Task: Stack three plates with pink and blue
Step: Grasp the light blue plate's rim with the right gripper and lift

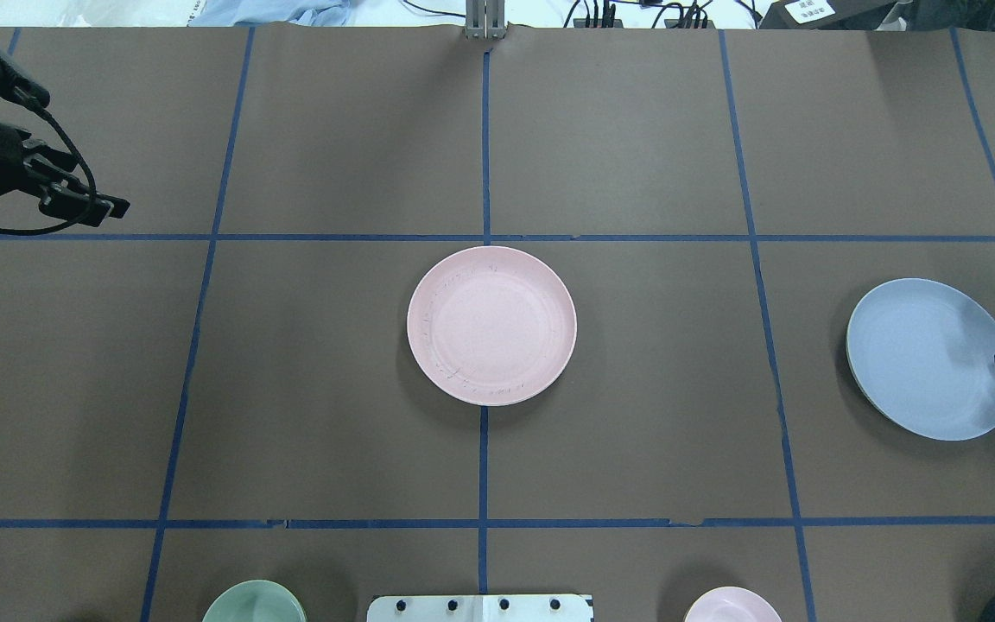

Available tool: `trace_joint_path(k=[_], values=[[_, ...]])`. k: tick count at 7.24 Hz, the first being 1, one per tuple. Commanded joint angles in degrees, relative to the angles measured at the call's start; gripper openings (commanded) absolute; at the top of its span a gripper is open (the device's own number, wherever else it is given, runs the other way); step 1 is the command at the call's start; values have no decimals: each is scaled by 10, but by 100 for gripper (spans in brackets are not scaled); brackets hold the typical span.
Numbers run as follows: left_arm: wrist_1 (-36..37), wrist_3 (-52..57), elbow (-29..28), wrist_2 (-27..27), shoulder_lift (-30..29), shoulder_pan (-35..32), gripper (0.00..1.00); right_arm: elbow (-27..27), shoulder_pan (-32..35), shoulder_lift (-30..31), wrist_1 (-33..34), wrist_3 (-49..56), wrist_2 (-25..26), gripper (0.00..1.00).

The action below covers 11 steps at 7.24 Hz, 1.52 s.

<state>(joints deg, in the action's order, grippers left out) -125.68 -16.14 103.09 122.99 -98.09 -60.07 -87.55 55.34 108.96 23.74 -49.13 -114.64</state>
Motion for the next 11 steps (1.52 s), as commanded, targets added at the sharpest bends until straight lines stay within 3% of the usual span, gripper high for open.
trace_joint_path(k=[1, 4, 6, 8, 10, 11], values=[[0, 0, 0, 0, 0, 0, 100, -1, -2, -5, 1, -2, -1, 0], [0, 0, -4, -1, 0, 0, 100, -24, 23, -59, 24, -11, -36, 0], [0, -9, -4, -1, 1, 0, 100, -115, 31, -110, 108, -112, -48, 0], [0, -13, -5, -1, 0, 0, 100, -133, 0, -194, 135, -196, -44, 0], [0, -20, -6, -1, -1, 2, 100, -133, -68, -272, 141, -262, 2, 0], [0, -21, -7, -1, -1, 3, 100, -133, -121, -313, 174, -302, 62, 0]])
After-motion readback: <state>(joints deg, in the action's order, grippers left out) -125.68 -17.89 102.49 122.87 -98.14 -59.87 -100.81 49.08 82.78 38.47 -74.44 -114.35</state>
